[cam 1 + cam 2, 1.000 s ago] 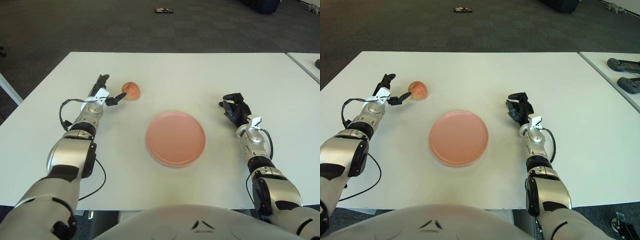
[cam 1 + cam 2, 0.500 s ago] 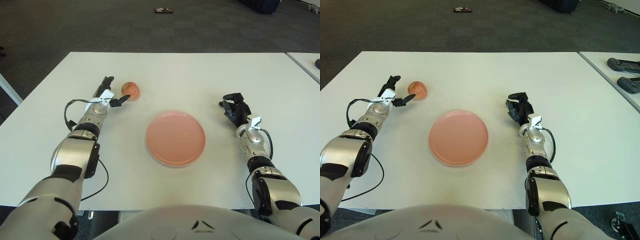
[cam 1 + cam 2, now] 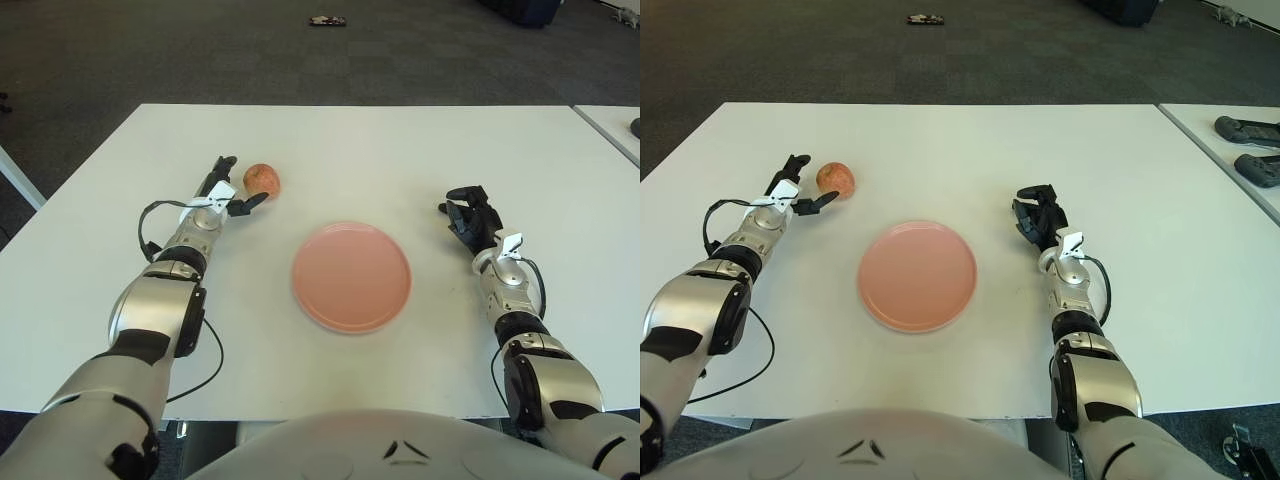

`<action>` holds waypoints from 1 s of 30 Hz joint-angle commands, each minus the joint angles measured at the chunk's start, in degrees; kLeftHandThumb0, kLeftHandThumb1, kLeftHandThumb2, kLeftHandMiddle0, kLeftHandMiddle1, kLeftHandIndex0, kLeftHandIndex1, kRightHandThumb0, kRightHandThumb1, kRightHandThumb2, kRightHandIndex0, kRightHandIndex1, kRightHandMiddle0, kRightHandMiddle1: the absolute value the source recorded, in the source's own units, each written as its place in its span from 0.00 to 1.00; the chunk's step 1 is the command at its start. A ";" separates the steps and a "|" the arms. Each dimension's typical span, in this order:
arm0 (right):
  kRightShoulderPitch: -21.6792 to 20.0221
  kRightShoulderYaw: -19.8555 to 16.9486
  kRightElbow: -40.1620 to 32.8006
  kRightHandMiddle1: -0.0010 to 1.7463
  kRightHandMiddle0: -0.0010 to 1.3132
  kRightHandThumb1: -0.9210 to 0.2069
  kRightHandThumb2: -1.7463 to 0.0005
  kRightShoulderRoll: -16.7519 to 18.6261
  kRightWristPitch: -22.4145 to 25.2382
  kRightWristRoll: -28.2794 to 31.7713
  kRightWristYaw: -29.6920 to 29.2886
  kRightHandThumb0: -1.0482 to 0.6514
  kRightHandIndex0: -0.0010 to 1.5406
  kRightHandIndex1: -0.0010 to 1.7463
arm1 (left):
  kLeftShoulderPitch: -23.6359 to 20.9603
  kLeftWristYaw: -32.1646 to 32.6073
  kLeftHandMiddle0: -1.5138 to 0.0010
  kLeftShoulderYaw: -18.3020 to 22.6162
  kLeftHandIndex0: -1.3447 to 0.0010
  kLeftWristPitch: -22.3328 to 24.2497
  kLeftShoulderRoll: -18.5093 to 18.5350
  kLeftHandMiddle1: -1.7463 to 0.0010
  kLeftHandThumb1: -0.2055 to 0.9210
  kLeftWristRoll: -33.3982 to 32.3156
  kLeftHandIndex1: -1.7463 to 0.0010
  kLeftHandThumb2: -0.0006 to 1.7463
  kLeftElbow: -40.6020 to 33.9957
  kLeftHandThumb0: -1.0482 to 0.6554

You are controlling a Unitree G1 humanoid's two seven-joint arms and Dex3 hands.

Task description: Put the apple into the plate.

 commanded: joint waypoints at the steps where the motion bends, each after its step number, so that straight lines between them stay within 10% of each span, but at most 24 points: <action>1: 2.59 0.37 2.97 0.97 0.19 0.00 0.73 1.12 2.73 -0.45 -0.38 0.41 0.22 0.71 | -1.59 -0.45 0.97 0.19 1.00 0.22 -0.50 0.62 0.74 0.12 0.63 0.26 0.53 0.06; 30: 2.52 0.61 3.40 0.97 0.19 0.00 0.73 1.41 2.39 -0.56 -0.78 0.41 0.22 0.71 | -2.30 -0.77 0.96 -0.20 1.00 1.47 -3.49 0.62 0.72 0.73 0.59 0.28 0.74 0.08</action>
